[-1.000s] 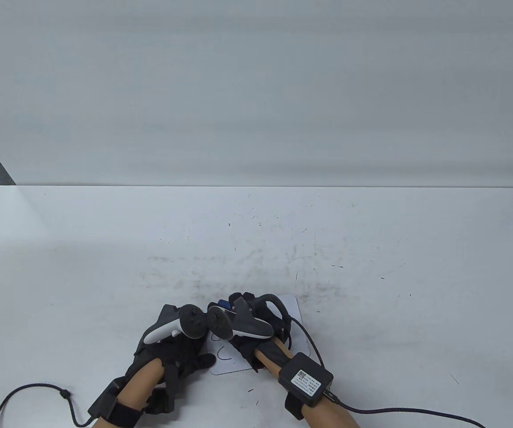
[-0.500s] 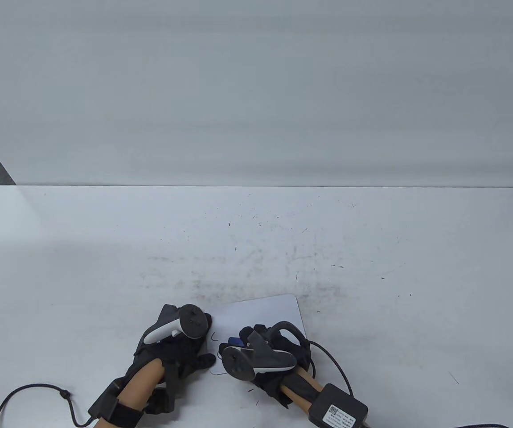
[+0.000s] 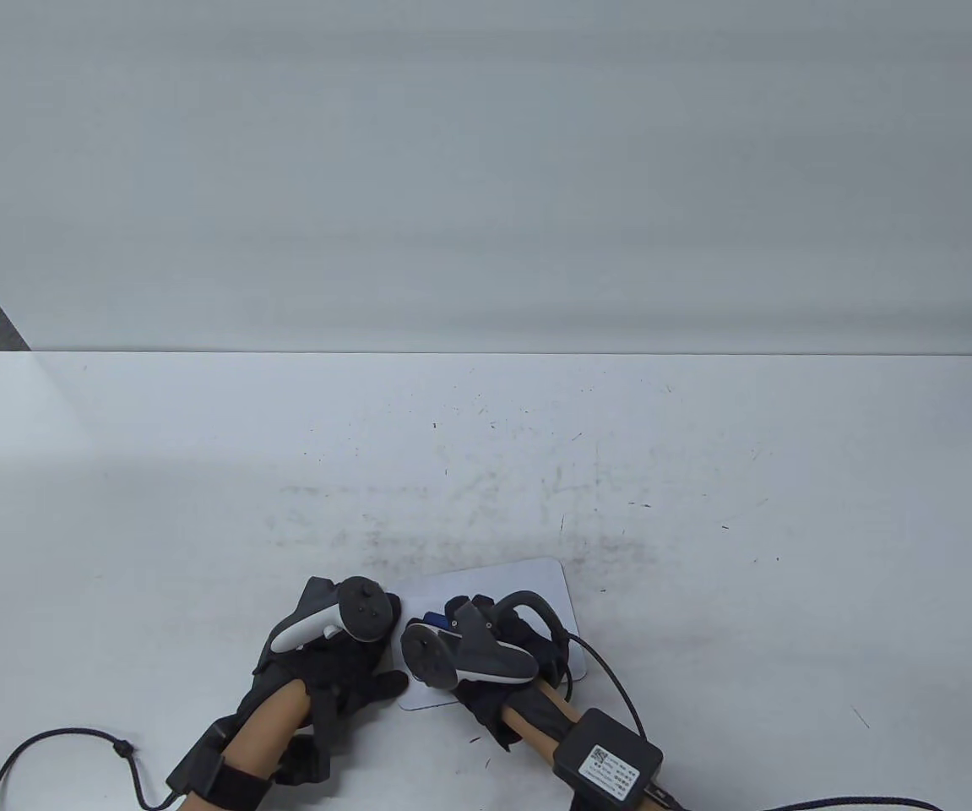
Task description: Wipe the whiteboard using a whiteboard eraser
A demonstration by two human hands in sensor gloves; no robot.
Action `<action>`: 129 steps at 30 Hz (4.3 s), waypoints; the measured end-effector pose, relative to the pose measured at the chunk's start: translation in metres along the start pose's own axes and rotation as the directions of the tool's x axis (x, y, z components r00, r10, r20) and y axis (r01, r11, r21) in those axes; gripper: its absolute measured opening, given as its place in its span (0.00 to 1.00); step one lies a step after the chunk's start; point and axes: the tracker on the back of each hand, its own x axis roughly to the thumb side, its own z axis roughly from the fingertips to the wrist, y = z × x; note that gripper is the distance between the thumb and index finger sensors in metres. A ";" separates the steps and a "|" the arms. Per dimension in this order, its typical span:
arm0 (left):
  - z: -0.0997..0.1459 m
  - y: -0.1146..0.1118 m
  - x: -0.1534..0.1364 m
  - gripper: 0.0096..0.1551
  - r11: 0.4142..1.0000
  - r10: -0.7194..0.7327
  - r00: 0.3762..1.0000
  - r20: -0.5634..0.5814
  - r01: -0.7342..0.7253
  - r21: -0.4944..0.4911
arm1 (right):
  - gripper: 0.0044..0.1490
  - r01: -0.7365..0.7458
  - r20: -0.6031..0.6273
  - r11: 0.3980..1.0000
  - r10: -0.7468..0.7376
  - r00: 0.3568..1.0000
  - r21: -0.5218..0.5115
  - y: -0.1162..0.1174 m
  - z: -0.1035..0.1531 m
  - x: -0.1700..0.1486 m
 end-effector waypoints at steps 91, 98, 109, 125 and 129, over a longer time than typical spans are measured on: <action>0.106 0.043 0.022 0.57 0.409 -0.252 0.889 -0.382 0.455 0.791 | 0.65 0.042 -0.905 0.997 0.047 0.423 0.071 0.004 0.178 -0.246; 0.105 0.042 0.025 0.56 0.417 -0.266 0.889 -0.372 0.455 0.787 | 0.52 -0.203 -0.728 0.953 -0.026 0.685 -0.225 -0.040 0.168 -0.207; 0.101 0.037 0.029 0.54 0.439 -0.293 0.891 -0.346 0.447 0.779 | 0.53 -0.316 -0.531 0.901 0.119 0.839 -0.297 -0.049 0.143 -0.145; 0.096 0.025 0.032 0.54 0.466 -0.327 0.893 -0.308 0.436 0.770 | 0.54 -0.255 -0.527 0.945 0.112 0.842 -0.206 -0.034 0.128 -0.145; 0.096 0.024 0.032 0.54 0.474 -0.326 0.895 -0.303 0.432 0.767 | 0.54 -0.254 -0.534 0.948 0.117 0.837 -0.190 -0.032 0.127 -0.147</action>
